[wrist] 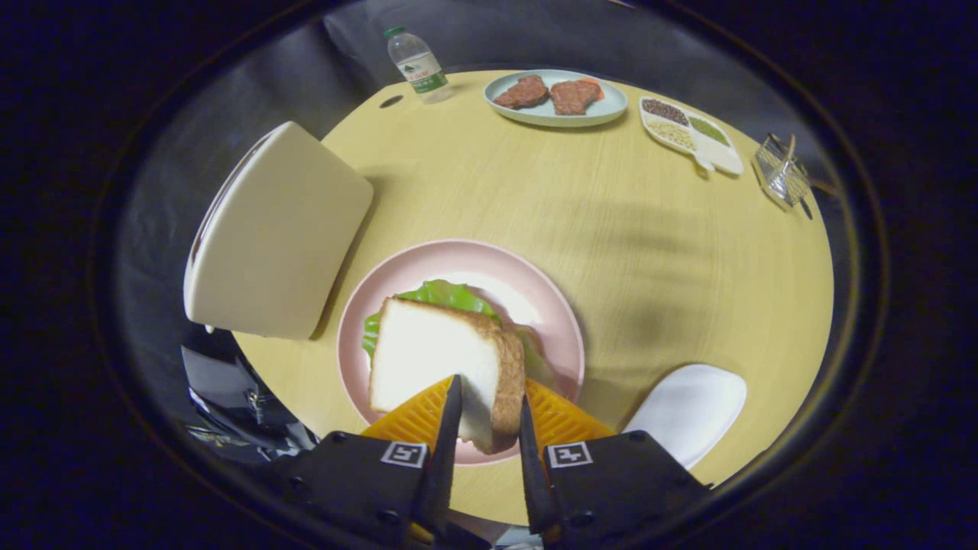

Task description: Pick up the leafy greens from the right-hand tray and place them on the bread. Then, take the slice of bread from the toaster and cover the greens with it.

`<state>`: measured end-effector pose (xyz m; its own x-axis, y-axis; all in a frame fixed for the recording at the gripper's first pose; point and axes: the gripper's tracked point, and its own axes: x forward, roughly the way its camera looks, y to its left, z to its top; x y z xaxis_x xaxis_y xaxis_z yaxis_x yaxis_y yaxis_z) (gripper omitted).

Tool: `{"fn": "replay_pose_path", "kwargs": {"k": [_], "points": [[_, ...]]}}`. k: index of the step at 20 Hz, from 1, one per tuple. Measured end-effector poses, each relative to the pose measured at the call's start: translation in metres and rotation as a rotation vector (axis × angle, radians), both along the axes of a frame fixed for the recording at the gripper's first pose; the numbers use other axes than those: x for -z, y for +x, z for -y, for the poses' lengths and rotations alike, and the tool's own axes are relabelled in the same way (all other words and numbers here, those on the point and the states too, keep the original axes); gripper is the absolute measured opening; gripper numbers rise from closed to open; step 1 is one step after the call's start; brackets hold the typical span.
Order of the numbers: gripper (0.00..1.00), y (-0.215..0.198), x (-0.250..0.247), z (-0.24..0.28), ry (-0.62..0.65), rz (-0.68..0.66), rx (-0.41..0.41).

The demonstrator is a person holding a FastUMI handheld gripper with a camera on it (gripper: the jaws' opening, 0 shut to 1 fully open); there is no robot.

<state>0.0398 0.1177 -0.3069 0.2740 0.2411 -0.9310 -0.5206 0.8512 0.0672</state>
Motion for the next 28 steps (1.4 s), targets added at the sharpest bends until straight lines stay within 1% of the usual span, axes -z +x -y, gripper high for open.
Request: {"fn": "replay_pose_path", "kwargs": {"k": [2, 3, 5, 7, 9, 10, 12, 15, 18, 21, 23, 25, 28], "points": [[0.71, 0.005, 0.001, 0.009, -0.058, 0.081, -0.038], [0.77, 0.005, 0.001, 0.009, -0.063, 0.109, -0.056], [0.82, 0.008, -0.006, 0.009, -0.061, 0.184, -0.070], [0.86, 0.012, -0.016, 0.011, -0.037, 0.249, -0.048], [0.89, 0.013, -0.034, 0.009, 0.036, 0.292, 0.027], [0.91, 0.015, -0.049, 0.004, 0.100, 0.317, 0.070], [0.94, 0.027, -0.089, 0.005, 0.210, 0.426, 0.157], [0.99, 0.042, -0.158, 0.029, 0.295, 0.617, 0.271], [0.97, 0.041, -0.229, 0.056, 0.359, 0.801, 0.349], [0.97, 0.030, -0.297, 0.089, 0.345, 0.994, 0.377], [0.97, 0.014, -0.331, 0.102, 0.328, 1.092, 0.387], [0.97, 0.004, -0.346, 0.104, 0.353, 1.145, 0.397], [0.97, -0.013, -0.340, 0.109, 0.359, 1.155, 0.421]]}}
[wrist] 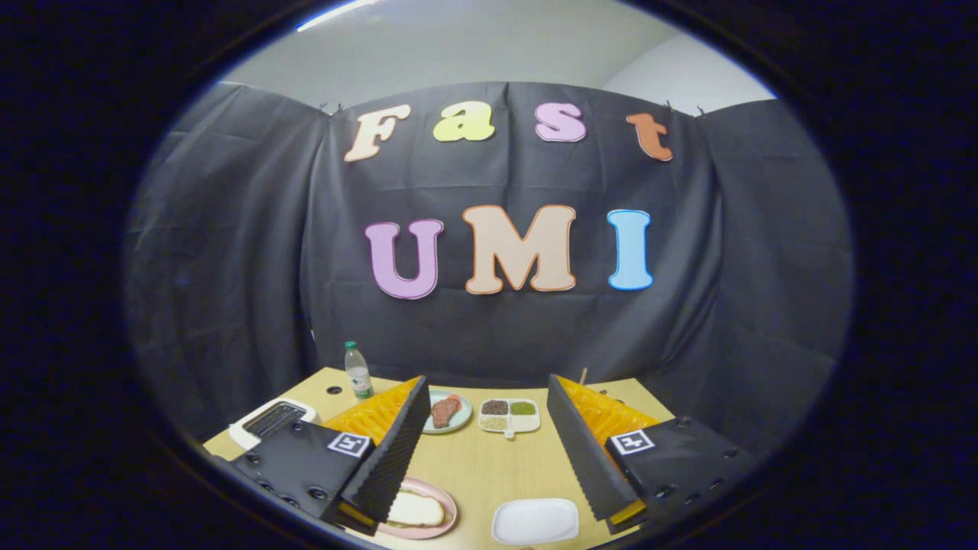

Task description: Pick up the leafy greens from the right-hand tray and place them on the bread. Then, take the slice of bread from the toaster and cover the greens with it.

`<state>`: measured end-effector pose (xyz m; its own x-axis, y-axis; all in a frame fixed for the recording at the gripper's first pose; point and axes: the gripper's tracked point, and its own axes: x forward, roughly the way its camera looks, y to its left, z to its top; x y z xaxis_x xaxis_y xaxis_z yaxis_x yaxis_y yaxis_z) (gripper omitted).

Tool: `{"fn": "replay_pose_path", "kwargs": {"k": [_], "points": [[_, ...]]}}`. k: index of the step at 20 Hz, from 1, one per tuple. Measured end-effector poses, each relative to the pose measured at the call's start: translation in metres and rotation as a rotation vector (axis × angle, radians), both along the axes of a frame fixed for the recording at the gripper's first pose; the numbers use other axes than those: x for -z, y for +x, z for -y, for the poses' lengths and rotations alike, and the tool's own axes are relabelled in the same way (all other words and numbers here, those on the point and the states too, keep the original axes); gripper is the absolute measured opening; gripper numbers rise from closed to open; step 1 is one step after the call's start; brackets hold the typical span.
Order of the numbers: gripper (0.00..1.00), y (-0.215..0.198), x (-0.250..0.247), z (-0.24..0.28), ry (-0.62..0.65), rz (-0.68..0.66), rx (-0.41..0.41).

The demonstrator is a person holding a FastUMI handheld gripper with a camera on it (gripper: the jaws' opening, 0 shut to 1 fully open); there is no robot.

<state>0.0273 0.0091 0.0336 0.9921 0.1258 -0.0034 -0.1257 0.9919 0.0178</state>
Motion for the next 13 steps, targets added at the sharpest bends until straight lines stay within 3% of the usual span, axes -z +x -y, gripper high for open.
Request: {"fn": "replay_pose_path", "kwargs": {"k": [4, 13], "points": [[0.97, -0.014, 0.003, 0.002, 0.085, 0.005, 0.022], [0.97, -0.026, -0.004, 0.021, 0.048, 0.026, 0.083]]}}
